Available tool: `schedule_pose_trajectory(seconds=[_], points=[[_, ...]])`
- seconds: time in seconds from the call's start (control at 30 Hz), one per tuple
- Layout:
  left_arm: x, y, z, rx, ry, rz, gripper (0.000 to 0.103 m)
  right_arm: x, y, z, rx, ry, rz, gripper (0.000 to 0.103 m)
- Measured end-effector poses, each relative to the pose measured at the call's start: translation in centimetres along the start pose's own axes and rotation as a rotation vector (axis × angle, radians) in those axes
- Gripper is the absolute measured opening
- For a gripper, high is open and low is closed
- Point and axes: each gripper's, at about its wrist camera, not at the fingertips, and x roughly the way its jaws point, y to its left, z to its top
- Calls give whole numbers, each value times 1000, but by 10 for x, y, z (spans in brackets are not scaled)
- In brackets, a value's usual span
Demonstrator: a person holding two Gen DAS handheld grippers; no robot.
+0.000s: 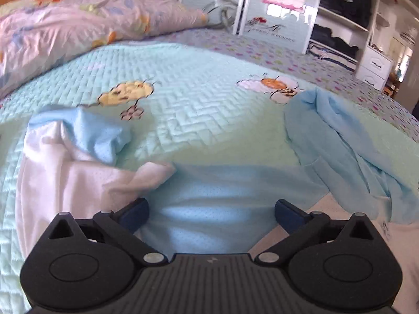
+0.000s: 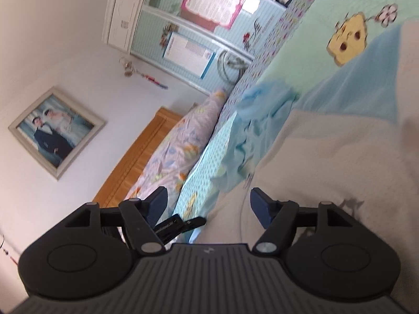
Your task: Fold clothes
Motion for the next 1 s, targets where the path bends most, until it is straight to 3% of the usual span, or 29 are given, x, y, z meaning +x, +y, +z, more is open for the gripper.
schedule_pose_trajectory(seconds=[0.17,0.3,0.43,0.47,0.57,0.63,0.77,0.8,0.93,1.0], points=[[0,7,-4,-15,-57,-28,103,0,13,2,-97,-48,-77,75],[1,15,-1,-53,-73,-51,102,21,25,11,-130,16,-89,76],[4,16,0,-71,-86,-43,102,73,46,45,-277,83,-153,75],[5,17,0,-79,-90,-45,102,88,50,53,-347,96,-204,75],[5,18,0,-97,-104,-46,102,136,63,64,-730,89,-509,75],[5,20,0,-108,-114,-47,103,164,59,80,-849,132,-583,75],[5,24,0,-138,-128,-58,103,198,21,142,-526,170,-513,75],[6,24,0,-139,-129,-59,103,205,15,151,-499,160,-504,75],[7,25,0,-145,-131,-61,103,240,8,161,-577,215,-520,69],[7,25,0,-148,-132,-62,103,257,6,157,-634,258,-568,64]])
